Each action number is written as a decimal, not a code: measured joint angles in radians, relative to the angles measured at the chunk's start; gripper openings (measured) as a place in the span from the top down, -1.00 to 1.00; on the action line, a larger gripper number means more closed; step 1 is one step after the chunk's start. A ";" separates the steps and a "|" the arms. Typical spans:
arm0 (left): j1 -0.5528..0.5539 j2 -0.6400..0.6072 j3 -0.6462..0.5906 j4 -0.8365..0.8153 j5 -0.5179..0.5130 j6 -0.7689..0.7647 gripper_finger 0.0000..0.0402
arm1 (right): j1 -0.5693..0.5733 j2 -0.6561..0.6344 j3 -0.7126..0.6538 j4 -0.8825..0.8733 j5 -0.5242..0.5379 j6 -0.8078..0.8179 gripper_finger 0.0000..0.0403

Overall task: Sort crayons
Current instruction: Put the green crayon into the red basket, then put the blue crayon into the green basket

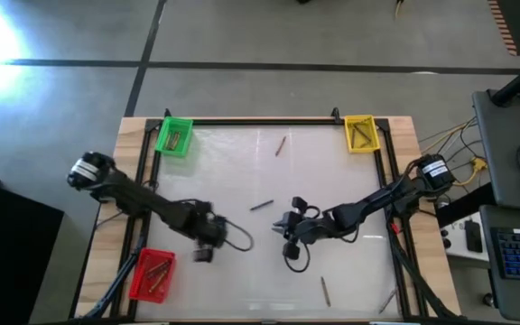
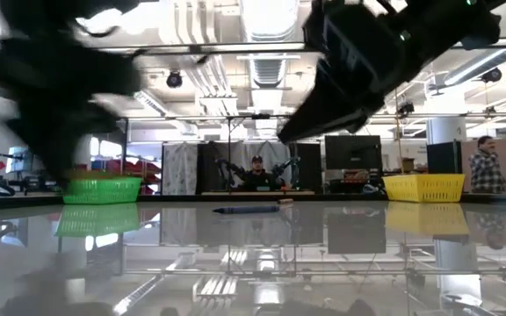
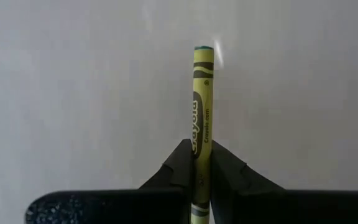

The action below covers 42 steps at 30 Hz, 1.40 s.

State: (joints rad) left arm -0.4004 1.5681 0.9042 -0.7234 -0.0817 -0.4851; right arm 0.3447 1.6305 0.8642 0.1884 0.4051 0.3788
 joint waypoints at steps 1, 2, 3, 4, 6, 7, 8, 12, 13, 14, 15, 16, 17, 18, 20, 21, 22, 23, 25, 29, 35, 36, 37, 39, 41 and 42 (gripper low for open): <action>-0.009 -0.025 0.000 -0.088 0.061 -0.050 0.97 | 0.000 -0.002 0.000 -0.028 0.014 0.009 0.70; -0.020 -0.050 0.001 -0.161 0.104 -0.096 0.97 | 0.000 -0.002 0.000 -0.050 0.023 0.019 0.68; -0.034 -0.078 0.004 -0.224 0.140 -0.143 0.98 | 0.000 -0.002 0.000 -0.060 0.034 0.021 0.66; -0.050 -0.109 0.009 -0.269 0.168 -0.188 0.98 | 0.000 0.000 0.000 -0.063 0.041 0.022 0.64; -0.084 -0.167 0.024 -0.321 0.215 -0.274 0.98 | 0.000 0.001 0.000 -0.071 0.042 0.022 0.61; -0.098 -0.194 0.030 -0.336 0.230 -0.321 0.98 | 0.000 0.002 0.000 -0.071 0.042 0.022 0.60; -0.115 -0.222 0.038 -0.348 0.236 -0.375 0.98 | 0.000 0.004 0.000 -0.071 0.042 0.022 0.59; -0.163 -0.315 0.055 -0.368 0.251 -0.565 0.96 | 0.000 0.004 0.000 -0.072 0.043 0.029 0.58; -0.179 -0.329 0.049 -0.375 0.255 -0.611 0.94 | 0.000 0.004 0.000 -0.072 0.043 0.040 0.59; -0.198 -0.340 0.040 -0.380 0.265 -0.650 0.92 | 0.000 0.004 0.000 -0.075 0.043 0.051 0.59; -0.220 -0.346 0.028 -0.382 0.284 -0.680 0.89 | 0.000 0.004 0.000 -0.083 0.043 0.060 0.59; -0.245 -0.348 0.013 -0.383 0.312 -0.706 0.86 | 0.000 0.004 0.000 -0.093 0.043 0.066 0.59; -0.274 -0.347 -0.003 -0.383 0.343 -0.729 0.83 | 0.001 0.004 0.000 -0.102 0.042 0.067 0.59; -0.304 -0.343 -0.020 -0.380 0.381 -0.759 0.80 | 0.002 0.004 0.000 -0.115 0.042 0.068 0.58; -0.363 -0.331 -0.049 -0.361 0.506 -0.827 0.73 | 0.003 0.002 0.000 -0.148 0.042 0.069 0.58; -0.392 -0.324 -0.062 -0.351 0.582 -0.864 0.69 | 0.003 0.001 0.000 -0.159 0.042 0.074 0.59; -0.421 -0.317 -0.068 -0.347 0.646 -0.898 0.66 | 0.002 -0.002 0.000 -0.166 0.042 0.075 0.60; -0.447 -0.312 -0.071 -0.343 0.682 -0.924 0.63 | 0.002 -0.005 0.000 -0.175 0.041 0.074 0.61; -0.483 -0.308 -0.070 -0.331 0.678 -0.942 0.57 | 0.002 -0.010 0.000 -0.177 0.042 0.073 0.63; -0.503 -0.308 -0.071 -0.302 0.572 -0.949 0.46 | -0.004 -0.028 0.000 -0.184 0.041 0.069 0.66; -0.493 -0.309 -0.067 -0.291 0.434 -0.938 0.28 | -0.002 -0.067 0.000 -0.220 0.041 0.079 0.64; -0.491 -0.309 -0.064 -0.294 0.414 -0.928 0.25 | 0.000 -0.074 0.000 -0.241 0.041 0.092 0.64; -0.491 -0.310 -0.060 -0.300 0.396 -0.916 0.22 | 0.002 -0.082 0.000 -0.266 0.040 0.110 0.63; -0.492 -0.310 -0.044 -0.306 0.339 -0.877 0.18 | 0.003 -0.101 0.000 -0.324 0.030 0.154 0.62; -0.489 -0.315 -0.018 -0.319 0.264 -0.823 0.17 | 0.002 -0.118 0.000 -0.370 0.001 0.199 0.61; -0.485 -0.317 -0.003 -0.327 0.225 -0.798 0.17 | 0.002 -0.126 0.000 -0.390 -0.012 0.216 0.60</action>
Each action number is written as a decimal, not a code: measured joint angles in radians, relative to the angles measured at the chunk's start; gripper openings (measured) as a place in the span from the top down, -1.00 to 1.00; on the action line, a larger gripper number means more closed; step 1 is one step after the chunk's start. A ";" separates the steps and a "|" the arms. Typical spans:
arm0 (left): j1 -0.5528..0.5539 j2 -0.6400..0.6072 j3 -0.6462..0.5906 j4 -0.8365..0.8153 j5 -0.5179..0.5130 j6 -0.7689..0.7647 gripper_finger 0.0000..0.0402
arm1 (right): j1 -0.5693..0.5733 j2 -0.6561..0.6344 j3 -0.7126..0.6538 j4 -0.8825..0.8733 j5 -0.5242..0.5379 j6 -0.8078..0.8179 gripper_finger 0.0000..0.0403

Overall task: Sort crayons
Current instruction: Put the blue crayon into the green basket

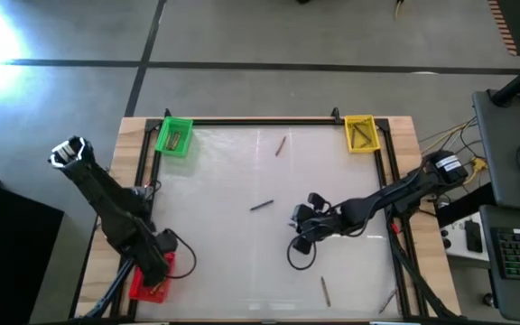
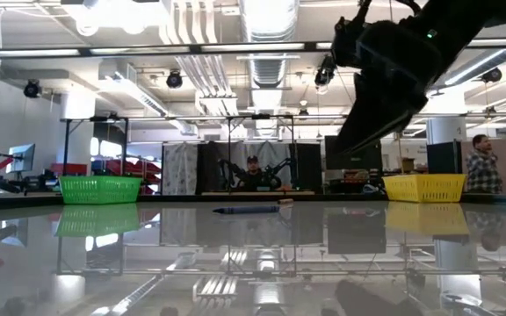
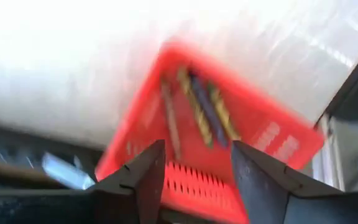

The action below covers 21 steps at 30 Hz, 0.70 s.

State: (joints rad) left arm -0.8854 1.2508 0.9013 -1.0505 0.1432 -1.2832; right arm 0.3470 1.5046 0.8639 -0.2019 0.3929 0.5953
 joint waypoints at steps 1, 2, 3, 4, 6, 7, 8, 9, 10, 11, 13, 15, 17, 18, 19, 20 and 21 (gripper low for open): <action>0.005 -0.002 0.018 -0.007 -0.046 0.027 0.17 | 0.000 -0.009 0.000 -0.014 -0.010 0.017 0.60; 0.011 -0.004 0.036 -0.016 -0.094 0.051 0.17 | 0.002 -0.016 0.000 -0.021 -0.021 0.033 0.59; 0.018 -0.006 0.054 -0.024 -0.146 0.076 0.18 | 0.004 -0.023 0.000 -0.025 -0.029 0.044 0.59; 0.026 -0.008 0.070 -0.027 -0.200 0.101 0.19 | 0.009 -0.030 0.000 -0.028 -0.032 0.049 0.60; 0.044 -0.009 0.091 -0.014 -0.291 0.148 0.20 | 0.020 -0.044 0.000 -0.030 -0.034 0.051 0.61; 0.055 -0.010 0.090 0.008 -0.306 0.171 0.21 | 0.026 -0.052 0.000 -0.030 -0.034 0.051 0.62; 0.066 -0.009 0.082 0.049 -0.305 0.200 0.23 | 0.032 -0.061 0.000 -0.032 -0.034 0.052 0.63; 0.076 -0.007 0.070 0.103 -0.290 0.232 0.25 | 0.038 -0.071 0.000 -0.036 -0.035 0.054 0.64; 0.083 -0.003 0.054 0.156 -0.272 0.260 0.28 | 0.047 -0.083 0.000 -0.048 -0.038 0.062 0.64; 0.092 0.001 0.036 0.200 -0.266 0.284 0.30 | 0.053 -0.095 0.000 -0.073 -0.051 0.075 0.65; 0.116 0.007 -0.006 0.274 -0.262 0.334 0.36 | 0.062 -0.120 0.000 -0.133 -0.095 0.128 0.65; 0.149 0.013 -0.048 0.340 -0.264 0.383 0.40 | 0.075 -0.142 0.000 -0.205 -0.139 0.197 0.64; 0.190 0.014 -0.097 0.407 -0.265 0.442 0.43 | 0.090 -0.161 0.000 -0.267 -0.176 0.261 0.63; 0.213 0.014 -0.123 0.456 -0.265 0.471 0.44 | 0.098 -0.167 0.000 -0.297 -0.195 0.285 0.63; 0.239 0.014 -0.149 0.516 -0.265 0.502 0.45 | 0.105 -0.172 0.000 -0.323 -0.215 0.306 0.63; 0.265 0.014 -0.176 0.576 -0.265 0.540 0.45 | 0.110 -0.176 0.000 -0.349 -0.243 0.333 0.63; 0.288 0.014 -0.201 0.637 -0.265 0.577 0.45 | 0.115 -0.180 0.000 -0.374 -0.276 0.364 0.63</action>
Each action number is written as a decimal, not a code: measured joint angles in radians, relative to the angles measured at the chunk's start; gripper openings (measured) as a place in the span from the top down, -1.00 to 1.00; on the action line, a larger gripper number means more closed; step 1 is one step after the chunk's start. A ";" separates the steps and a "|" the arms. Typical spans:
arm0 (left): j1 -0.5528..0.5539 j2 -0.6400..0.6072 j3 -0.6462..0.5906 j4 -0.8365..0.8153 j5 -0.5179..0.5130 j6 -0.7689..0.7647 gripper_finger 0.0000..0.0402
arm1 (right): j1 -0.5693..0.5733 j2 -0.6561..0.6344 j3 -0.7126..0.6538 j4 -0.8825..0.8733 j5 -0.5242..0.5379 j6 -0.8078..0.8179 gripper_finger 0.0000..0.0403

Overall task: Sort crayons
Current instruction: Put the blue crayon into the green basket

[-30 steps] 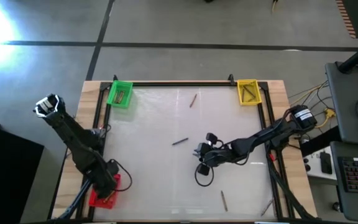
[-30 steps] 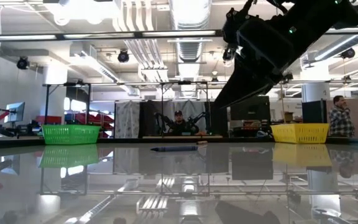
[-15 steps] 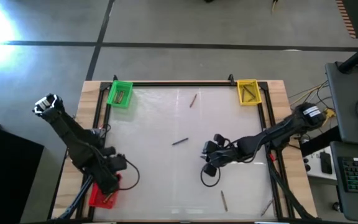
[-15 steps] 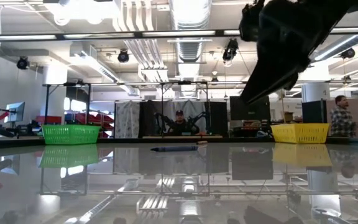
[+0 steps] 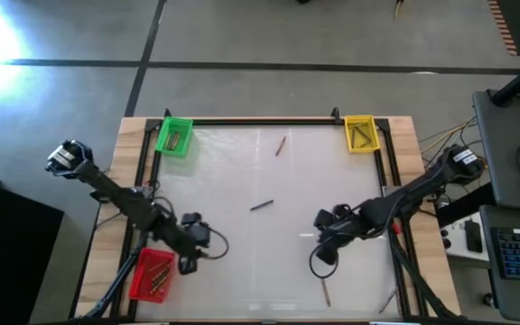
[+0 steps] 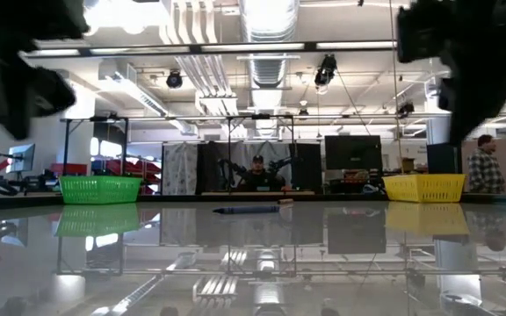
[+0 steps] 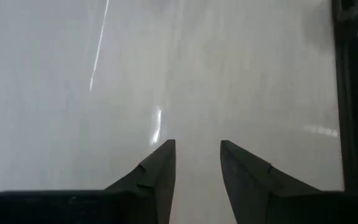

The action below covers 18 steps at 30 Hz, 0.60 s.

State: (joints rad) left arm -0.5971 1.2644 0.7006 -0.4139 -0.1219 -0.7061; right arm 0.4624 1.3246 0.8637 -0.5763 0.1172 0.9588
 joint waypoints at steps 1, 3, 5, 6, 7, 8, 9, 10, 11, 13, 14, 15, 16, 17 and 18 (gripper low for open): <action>0.027 0.000 -0.023 0.071 0.000 0.041 0.46 | 0.006 -0.002 0.000 -0.027 -0.033 0.029 0.64; 0.079 0.000 -0.063 0.205 0.000 0.104 0.46 | 0.022 -0.003 0.000 -0.068 -0.092 0.076 0.65; 0.129 0.000 -0.096 0.322 0.001 0.150 0.46 | 0.047 0.002 0.000 -0.109 -0.146 0.121 0.66; 0.156 0.003 -0.109 0.370 0.000 0.168 0.46 | 0.063 0.009 0.000 -0.125 -0.169 0.145 0.66; 0.181 0.008 -0.118 0.412 0.000 0.181 0.46 | 0.080 0.016 0.000 -0.135 -0.186 0.172 0.66; 0.204 0.013 -0.125 0.443 0.000 0.192 0.46 | 0.098 0.022 0.000 -0.145 -0.202 0.199 0.66; 0.226 0.023 -0.130 0.466 0.000 0.202 0.46 | 0.119 0.031 0.000 -0.152 -0.216 0.223 0.66; 0.246 0.036 -0.133 0.488 0.000 0.213 0.46 | 0.137 0.037 0.000 -0.152 -0.232 0.248 0.66; 0.264 0.052 -0.134 0.506 0.000 0.226 0.46 | 0.157 0.041 0.000 -0.150 -0.249 0.270 0.66; 0.294 0.094 -0.128 0.530 0.000 0.254 0.46 | 0.200 0.051 0.000 -0.151 -0.275 0.329 0.66; 0.306 0.117 -0.120 0.538 0.000 0.270 0.46 | 0.220 0.053 0.000 -0.151 -0.287 0.367 0.66; 0.317 0.143 -0.108 0.544 -0.007 0.288 0.46 | 0.240 0.057 0.000 -0.152 -0.292 0.403 0.65; 0.328 0.168 -0.089 0.546 -0.028 0.311 0.46 | 0.258 0.058 0.000 -0.151 -0.299 0.438 0.65; 0.336 0.191 -0.069 0.546 -0.063 0.335 0.46 | 0.272 0.058 0.000 -0.151 -0.302 0.467 0.64; 0.342 0.215 -0.048 0.539 -0.102 0.349 0.46 | 0.284 0.058 0.000 -0.152 -0.303 0.492 0.64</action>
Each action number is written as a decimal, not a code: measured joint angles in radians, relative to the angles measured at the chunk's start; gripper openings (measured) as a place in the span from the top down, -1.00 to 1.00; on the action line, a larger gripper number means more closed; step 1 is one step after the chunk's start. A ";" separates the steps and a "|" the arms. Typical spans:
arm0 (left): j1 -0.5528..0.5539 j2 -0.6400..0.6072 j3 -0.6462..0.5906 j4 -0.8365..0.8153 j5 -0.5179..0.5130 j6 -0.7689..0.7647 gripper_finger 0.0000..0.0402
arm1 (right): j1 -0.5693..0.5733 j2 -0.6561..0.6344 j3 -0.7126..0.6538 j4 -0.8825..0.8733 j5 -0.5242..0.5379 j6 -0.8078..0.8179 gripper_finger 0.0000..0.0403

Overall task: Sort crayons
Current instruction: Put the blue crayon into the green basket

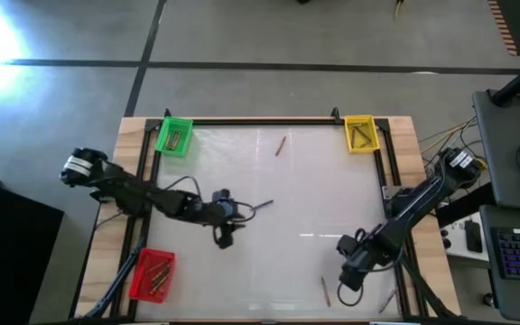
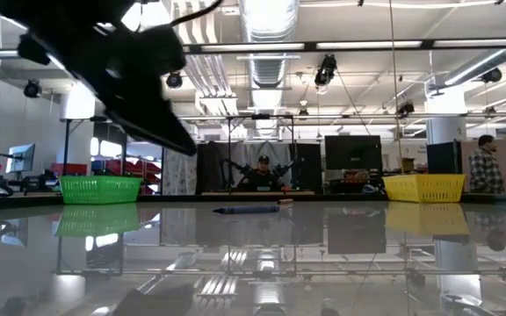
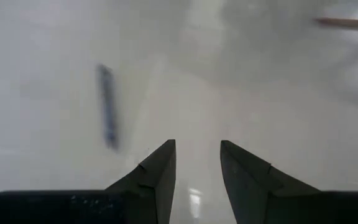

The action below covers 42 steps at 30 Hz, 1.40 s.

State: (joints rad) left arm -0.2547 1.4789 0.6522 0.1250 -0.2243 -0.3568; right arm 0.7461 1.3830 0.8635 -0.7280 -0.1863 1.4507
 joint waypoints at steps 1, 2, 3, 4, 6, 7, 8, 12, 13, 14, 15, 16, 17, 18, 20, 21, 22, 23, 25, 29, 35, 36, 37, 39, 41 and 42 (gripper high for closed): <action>0.006 0.024 0.025 -0.013 -0.044 0.009 0.46 | 0.008 0.000 0.000 0.000 0.002 0.023 0.64; 0.009 0.047 0.050 -0.024 -0.084 0.016 0.46 | 0.013 0.000 0.000 0.001 0.002 0.045 0.63; 0.012 0.070 0.076 -0.036 -0.118 0.024 0.46 | 0.018 0.000 0.000 0.000 0.002 0.066 0.63; 0.013 0.090 0.101 -0.045 -0.136 0.035 0.46 | 0.022 0.000 0.000 0.001 0.002 0.085 0.63; 0.013 0.131 0.151 -0.046 -0.125 0.074 0.46 | 0.027 0.000 0.000 0.002 -0.002 0.123 0.63; 0.013 0.150 0.174 -0.046 -0.118 0.100 0.46 | 0.029 0.000 0.000 0.003 -0.008 0.146 0.64; 0.012 0.168 0.195 -0.047 -0.112 0.119 0.46 | 0.029 0.000 0.000 0.004 -0.019 0.170 0.65; 0.013 0.216 0.238 -0.008 -0.108 0.160 0.46 | 0.030 0.042 0.036 0.001 -0.065 0.200 0.66; 0.014 0.220 0.238 0.016 -0.107 0.167 0.46 | 0.031 0.060 0.051 0.000 -0.072 0.198 0.66; 0.015 0.221 0.231 0.035 -0.106 0.174 0.46 | 0.031 0.080 0.070 -0.004 -0.077 0.188 0.66; 0.016 0.221 0.221 0.054 -0.106 0.179 0.46 | 0.031 0.105 0.093 -0.006 -0.080 0.173 0.66; 0.017 0.220 0.208 0.076 -0.105 0.181 0.46 | 0.031 0.131 0.119 -0.011 -0.080 0.145 0.66; 0.017 0.216 0.193 0.093 -0.102 0.180 0.46 | 0.031 0.162 0.149 -0.030 -0.079 0.113 0.66; 0.018 0.211 0.176 0.103 -0.102 0.180 0.46 | 0.026 0.193 0.182 -0.059 -0.071 0.071 0.66; 0.018 0.198 0.143 0.135 -0.103 0.172 0.46 | 0.009 0.251 0.252 -0.119 -0.028 -0.048 0.66; 0.018 0.192 0.126 0.151 -0.107 0.167 0.46 | -0.007 0.281 0.289 -0.159 0.023 -0.117 0.66; 0.020 0.187 0.111 0.162 -0.120 0.161 0.46 | -0.031 0.309 0.326 -0.198 0.084 -0.189 0.66; 0.022 0.185 0.101 0.164 -0.146 0.152 0.46 | -0.058 0.335 0.365 -0.220 0.154 -0.257 0.66; 0.033 0.185 0.088 0.163 -0.221 0.138 0.46 | -0.118 0.385 0.446 -0.232 0.295 -0.392 0.66; 0.075 0.222 0.086 0.172 -0.208 0.132 0.46 | -0.224 0.457 0.589 -0.236 0.458 -0.616 0.66; 0.144 0.331 0.110 0.179 -0.156 0.090 0.46 | -0.290 0.501 0.706 -0.269 0.507 -0.712 0.66; 0.154 0.350 0.117 0.175 -0.135 0.093 0.46 | -0.289 0.500 0.706 -0.276 0.508 -0.717 0.66; 0.161 0.368 0.123 0.172 -0.116 0.103 0.46 | -0.289 0.499 0.706 -0.283 0.509 -0.720 0.66; 0.176 0.396 0.138 0.170 -0.101 0.110 0.46 | -0.288 0.494 0.704 -0.292 0.508 -0.721 0.66; 0.200 0.427 0.151 0.171 -0.088 0.102 0.50 | -0.288 0.489 0.704 -0.310 0.509 -0.723 0.66; 0.213 0.440 0.154 0.169 -0.071 0.093 0.54 | -0.288 0.487 0.704 -0.316 0.511 -0.730 0.66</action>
State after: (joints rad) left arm -0.0422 1.9190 0.8059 0.2936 -0.2955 -0.2638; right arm 0.4576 1.8705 1.5677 -1.0438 0.3243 0.7208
